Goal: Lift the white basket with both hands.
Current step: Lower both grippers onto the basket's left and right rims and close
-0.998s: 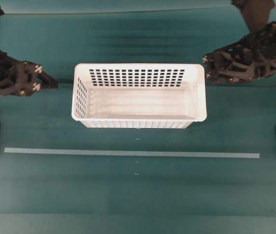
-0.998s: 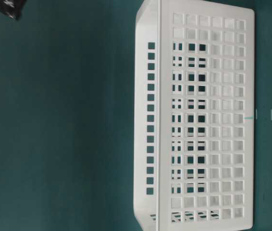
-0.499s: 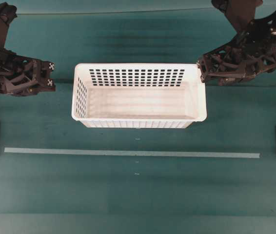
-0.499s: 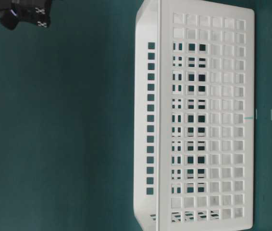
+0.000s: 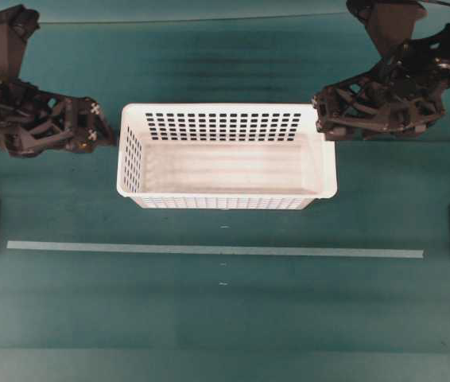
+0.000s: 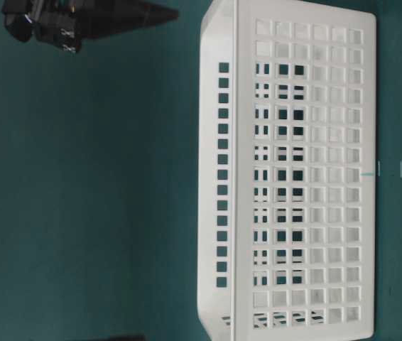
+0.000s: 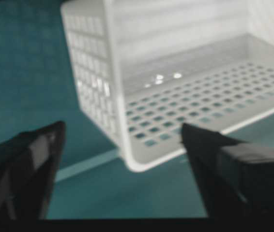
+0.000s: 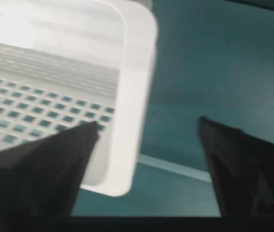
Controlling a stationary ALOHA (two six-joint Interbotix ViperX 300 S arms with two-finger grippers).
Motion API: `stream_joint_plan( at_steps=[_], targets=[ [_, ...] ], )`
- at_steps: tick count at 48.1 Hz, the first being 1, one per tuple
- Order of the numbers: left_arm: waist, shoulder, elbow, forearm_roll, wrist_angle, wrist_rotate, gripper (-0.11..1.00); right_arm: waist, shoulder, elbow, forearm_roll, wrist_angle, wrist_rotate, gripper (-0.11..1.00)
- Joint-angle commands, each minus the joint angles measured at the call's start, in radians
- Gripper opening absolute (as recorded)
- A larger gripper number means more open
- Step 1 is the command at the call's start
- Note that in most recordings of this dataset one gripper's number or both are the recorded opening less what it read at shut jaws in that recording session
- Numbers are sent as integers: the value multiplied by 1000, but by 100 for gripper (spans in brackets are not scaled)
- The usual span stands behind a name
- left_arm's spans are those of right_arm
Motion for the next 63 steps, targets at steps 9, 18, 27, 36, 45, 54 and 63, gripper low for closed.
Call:
stream_joint_plan(
  at_steps=[9,18,27,36,45,54,63],
  targets=[
    [2,84,-58,3,-8,8,94,6,46,-3,2,-18,74,94],
    [2,138,-66,3,-6,8,95,15,86,-2,0,-55,84,94],
    [2,204,-80,3,-9,6,95,18,123,-2,-2,-86,84,94],
    [2,282,-95,3,-15,6,95,37,169,2,-2,-124,89,94],
    [0,336,-89,3,-60,6,94,41,209,23,-2,-137,103,94],
    [0,357,-77,3,-81,0,94,46,219,46,-23,-198,135,93],
    [0,368,-77,3,-101,0,94,46,230,52,-26,-236,146,93]
  ],
)
